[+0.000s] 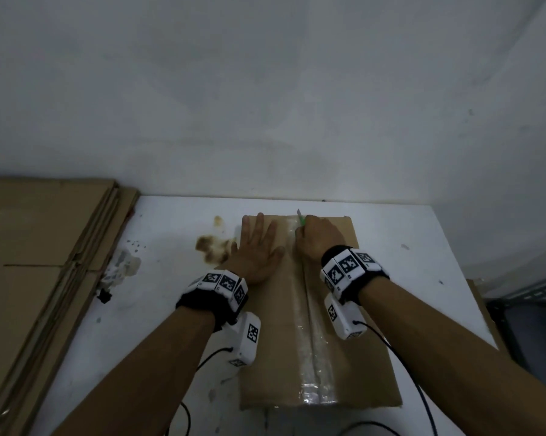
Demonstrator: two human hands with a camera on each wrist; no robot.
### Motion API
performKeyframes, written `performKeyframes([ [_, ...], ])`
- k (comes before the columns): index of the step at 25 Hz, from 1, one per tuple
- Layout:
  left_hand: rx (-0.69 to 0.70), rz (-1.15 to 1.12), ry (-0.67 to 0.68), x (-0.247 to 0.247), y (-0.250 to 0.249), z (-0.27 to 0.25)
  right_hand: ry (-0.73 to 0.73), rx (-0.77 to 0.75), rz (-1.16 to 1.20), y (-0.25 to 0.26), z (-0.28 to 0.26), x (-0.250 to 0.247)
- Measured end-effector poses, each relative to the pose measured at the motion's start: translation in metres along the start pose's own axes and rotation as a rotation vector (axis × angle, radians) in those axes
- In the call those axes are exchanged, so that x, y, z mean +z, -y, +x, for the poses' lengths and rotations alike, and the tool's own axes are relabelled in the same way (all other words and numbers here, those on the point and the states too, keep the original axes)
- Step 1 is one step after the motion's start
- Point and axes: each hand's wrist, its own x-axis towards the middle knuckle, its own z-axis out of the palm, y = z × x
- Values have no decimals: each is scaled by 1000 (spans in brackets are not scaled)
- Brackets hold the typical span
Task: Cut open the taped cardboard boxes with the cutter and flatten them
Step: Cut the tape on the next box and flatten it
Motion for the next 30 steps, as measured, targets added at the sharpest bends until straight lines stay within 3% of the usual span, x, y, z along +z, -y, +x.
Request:
performKeyframes([
  [13,-76,-6,65,-12,-11,-5,149,45,-17,12,-38,-7],
  [19,-111,5,71,-8,-11,0,361,43,-25,-7,-100,9],
  [24,-115,-14,64,-8,-11,0,354,-2,-13,-33,-165,28],
  [30,-130,12,56,-9,-13,-2,397,-54,74,-45,-206,27],
])
